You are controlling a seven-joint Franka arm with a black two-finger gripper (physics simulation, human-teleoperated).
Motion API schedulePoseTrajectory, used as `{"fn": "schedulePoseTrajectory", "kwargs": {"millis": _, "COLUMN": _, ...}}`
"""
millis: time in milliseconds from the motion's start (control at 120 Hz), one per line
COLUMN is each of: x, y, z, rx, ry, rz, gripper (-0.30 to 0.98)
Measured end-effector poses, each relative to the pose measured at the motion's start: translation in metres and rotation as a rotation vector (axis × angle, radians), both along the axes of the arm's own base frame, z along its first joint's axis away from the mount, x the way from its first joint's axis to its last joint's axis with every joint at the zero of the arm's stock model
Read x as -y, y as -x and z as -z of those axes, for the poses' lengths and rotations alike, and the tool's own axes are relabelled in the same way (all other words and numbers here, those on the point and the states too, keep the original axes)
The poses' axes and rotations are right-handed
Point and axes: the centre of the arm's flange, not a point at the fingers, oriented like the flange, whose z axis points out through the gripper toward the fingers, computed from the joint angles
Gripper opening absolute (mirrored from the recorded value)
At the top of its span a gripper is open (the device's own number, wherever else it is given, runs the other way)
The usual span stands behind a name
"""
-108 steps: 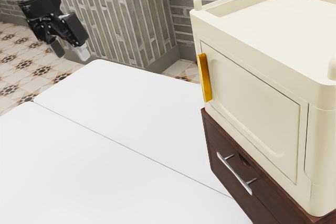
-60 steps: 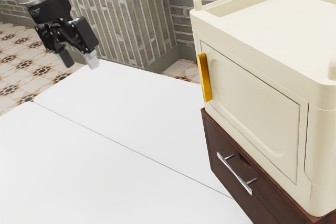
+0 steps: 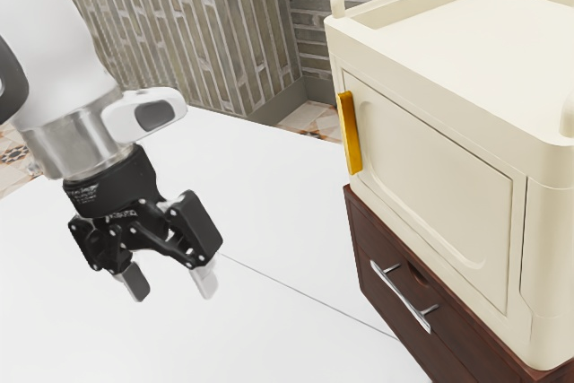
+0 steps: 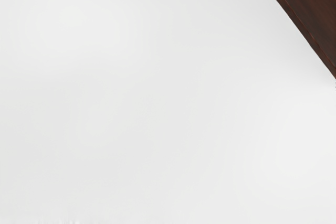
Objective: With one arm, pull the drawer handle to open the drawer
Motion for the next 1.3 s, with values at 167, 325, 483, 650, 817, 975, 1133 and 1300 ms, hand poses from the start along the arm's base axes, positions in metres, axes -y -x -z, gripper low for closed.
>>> {"fn": "schedulePoseTrajectory", "kwargs": {"millis": 167, "x": -0.012, "y": -0.041, "z": 0.022, "rx": 0.057, "ry": 0.087, "rz": -0.315, "gripper": 0.65}}
{"fn": "schedulePoseTrajectory", "kwargs": {"millis": 325, "x": -0.024, "y": -0.064, "z": 0.04, "rx": 0.121, "ry": 0.158, "rz": -0.495, "gripper": 0.64}}
{"fn": "schedulePoseTrajectory", "kwargs": {"millis": 483, "x": -0.006, "y": -0.053, "z": 0.049, "rx": 0.194, "ry": 0.202, "rz": -0.569, "gripper": 0.63}}
{"fn": "schedulePoseTrajectory", "kwargs": {"millis": 650, "x": 0.011, "y": -0.056, "z": 0.05, "rx": 0.225, "ry": 0.236, "rz": -0.619, "gripper": 0.62}}
{"fn": "schedulePoseTrajectory", "kwargs": {"millis": 817, "x": 0.025, "y": -0.055, "z": 0.062, "rx": 0.208, "ry": 0.248, "rz": -0.644, "gripper": 0.6}}
{"fn": "schedulePoseTrajectory", "kwargs": {"millis": 975, "x": 0.043, "y": -0.058, "z": 0.077, "rx": 0.195, "ry": 0.26, "rz": -0.655, "gripper": 0.57}}
{"fn": "schedulePoseTrajectory", "kwargs": {"millis": 1133, "x": 0.051, "y": -0.069, "z": 0.085, "rx": 0.213, "ry": 0.281, "rz": -0.681, "gripper": 0.56}}
{"fn": "schedulePoseTrajectory", "kwargs": {"millis": 1300, "x": 0.058, "y": -0.077, "z": 0.092, "rx": 0.23, "ry": 0.297, "rz": -0.693, "gripper": 0.55}}
